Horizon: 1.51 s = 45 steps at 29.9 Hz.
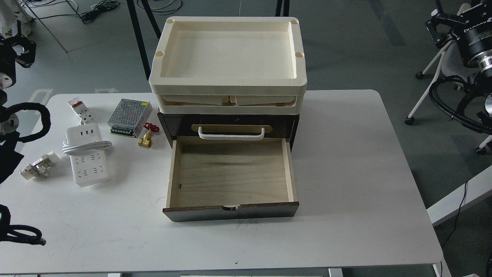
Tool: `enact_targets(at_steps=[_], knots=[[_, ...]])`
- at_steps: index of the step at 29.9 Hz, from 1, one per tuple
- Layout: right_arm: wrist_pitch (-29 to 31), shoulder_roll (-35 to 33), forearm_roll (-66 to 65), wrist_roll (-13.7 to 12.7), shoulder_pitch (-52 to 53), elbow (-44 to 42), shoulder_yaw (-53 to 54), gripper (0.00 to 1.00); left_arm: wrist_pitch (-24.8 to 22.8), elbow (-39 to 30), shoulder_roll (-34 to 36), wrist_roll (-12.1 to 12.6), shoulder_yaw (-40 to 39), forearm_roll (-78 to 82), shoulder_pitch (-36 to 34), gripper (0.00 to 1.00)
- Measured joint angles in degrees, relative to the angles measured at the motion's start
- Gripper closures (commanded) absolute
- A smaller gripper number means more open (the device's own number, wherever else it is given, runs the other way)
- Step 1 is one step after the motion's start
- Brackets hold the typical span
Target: Put charging cable into cabinet
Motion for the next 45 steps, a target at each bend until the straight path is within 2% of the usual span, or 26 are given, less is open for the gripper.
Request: enact_targets(at_steps=[13,21,24,26,30,32,38,45], knots=[[0.0,-1.0,0.0,0.0,0.0,0.3,1.0,0.0,0.0,2.9,-0.1,0.0,-3.5,-4.2,2.1,0.0],[0.0,-1.3,0.1,0.0,0.0,0.3,1.0,0.0,0.0,-0.6,0.0,0.0,-9.8,-6.4,4.2,0.0],[0.0,-2.1,0.1,-0.1,0.0,0.3,1.0,0.0,0.0,-6.0,5.4,0.0,-9.2,-6.1,4.8,0.0],[0.0,-2.8,0.1,-0.1,0.0,0.3,1.0,0.0,0.0,-12.5,10.7,0.0,-8.0,-5.2,6.2,0.0],[0.0,-3.7,0.1,-0.1,-0.4,0.3,1.0,0.0,0.0,-28.5,25.5,0.0,-6.8,-0.6,8.2,0.0],[0.0,-4.0,0.1,-0.1,-0.7,0.3,1.0,0.0,0.0,-33.3,31.4,0.0,-6.8,3.2,8.4,0.0],[0.0,-4.5,0.1,-0.1,-1.4,0.3,1.1,0.0,0.0,-35.7,40.1,0.0,-10.3,20.4,8.4,0.0],[0.0,-5.5,0.1,-0.1,-1.9,0.2,1.1,0.0,0.0,-37.0,42.0,0.0,-24.3,52.6,8.2,0.0]])
